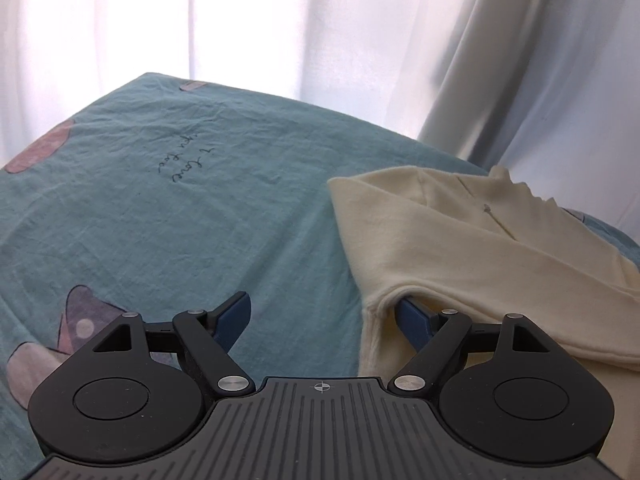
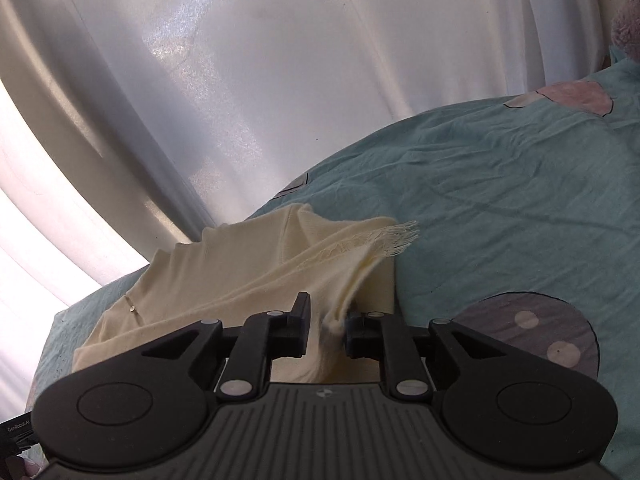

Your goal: Fold small clothes

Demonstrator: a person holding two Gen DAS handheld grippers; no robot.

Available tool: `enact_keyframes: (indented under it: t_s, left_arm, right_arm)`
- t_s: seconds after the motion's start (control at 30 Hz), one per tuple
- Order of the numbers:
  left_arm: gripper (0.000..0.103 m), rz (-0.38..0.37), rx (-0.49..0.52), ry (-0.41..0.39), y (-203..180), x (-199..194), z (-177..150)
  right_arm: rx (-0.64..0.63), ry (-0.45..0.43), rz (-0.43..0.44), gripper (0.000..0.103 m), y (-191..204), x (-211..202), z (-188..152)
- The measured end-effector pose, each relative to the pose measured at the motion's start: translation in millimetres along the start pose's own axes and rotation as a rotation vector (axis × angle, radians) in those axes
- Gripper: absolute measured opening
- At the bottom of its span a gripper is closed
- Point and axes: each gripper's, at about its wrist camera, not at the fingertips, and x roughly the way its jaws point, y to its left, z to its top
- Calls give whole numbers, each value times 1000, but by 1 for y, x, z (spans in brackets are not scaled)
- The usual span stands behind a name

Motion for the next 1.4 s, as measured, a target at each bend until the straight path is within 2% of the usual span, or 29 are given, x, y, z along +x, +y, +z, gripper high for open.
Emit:
enact_keyframes:
  t_s: [0.17, 0.2, 0.3, 0.37, 0.43, 0.47, 0.5, 0.57, 0.6, 0.67, 0.73, 0.8, 0.93, 1.03, 1.07, 1.13, 1.3, 1.4]
  left_arm:
    - [85, 18, 3, 14, 0, 6, 2]
    - [85, 21, -2, 14, 0, 7, 1]
    - [87, 43, -27, 20, 3, 9, 0]
    - [88, 54, -37, 46, 6, 12, 1]
    - [88, 57, -28, 76, 8, 9, 2]
    - [88, 58, -18, 77, 9, 4, 3]
    - [89, 70, -6, 64, 10, -4, 5]
    - [89, 146, 19, -3, 9, -21, 9]
    - [91, 166, 34, -38, 8, -29, 13]
    - [94, 137, 44, -95, 3, -39, 21]
    - [95, 61, 69, -104, -9, -34, 28]
    - [95, -4, 111, -104, -31, -19, 28]
    - [90, -79, 203, -52, -75, 23, 15]
    - [86, -17, 232, 0, -88, 52, 4]
    - [90, 4, 231, -12, -86, 57, 1]
    - [92, -6, 216, -19, -77, 59, 1]
    - [92, -9, 201, -12, -63, 60, 6]
    - [92, -2, 202, -8, -62, 57, 8]
  right_arm:
    - [2, 38, -1, 14, 0, 8, -1]
    - [-10, 38, -2, 12, 3, 8, -1]
    - [-57, 35, 13, 11, 10, 9, -3]
    - [-83, 46, -7, 11, 12, 11, -3]
    - [-88, 65, -43, 19, 11, 11, -2]
    - [-93, 66, -64, 28, 11, 8, 0]
    - [-104, 50, -81, 43, 13, 2, 1]
    - [-152, -4, -152, 64, 19, -11, 4]
    - [-184, -36, -181, 64, 23, -17, 6]
    - [-244, -90, -197, 62, 32, -26, 10]
    - [-307, -106, -146, 53, 47, -27, 10]
    - [-391, -77, -79, 38, 68, -16, 5]
    - [-572, 14, -6, 26, 107, 21, -23]
    - [-646, 54, -23, 23, 113, 44, -41]
    - [-671, 27, -41, 23, 110, 46, -45]
    - [-697, -18, -100, 23, 103, 47, -45]
    - [-611, -48, -179, 21, 71, 43, -21]
    - [-569, -29, -156, 21, 65, 40, -14]
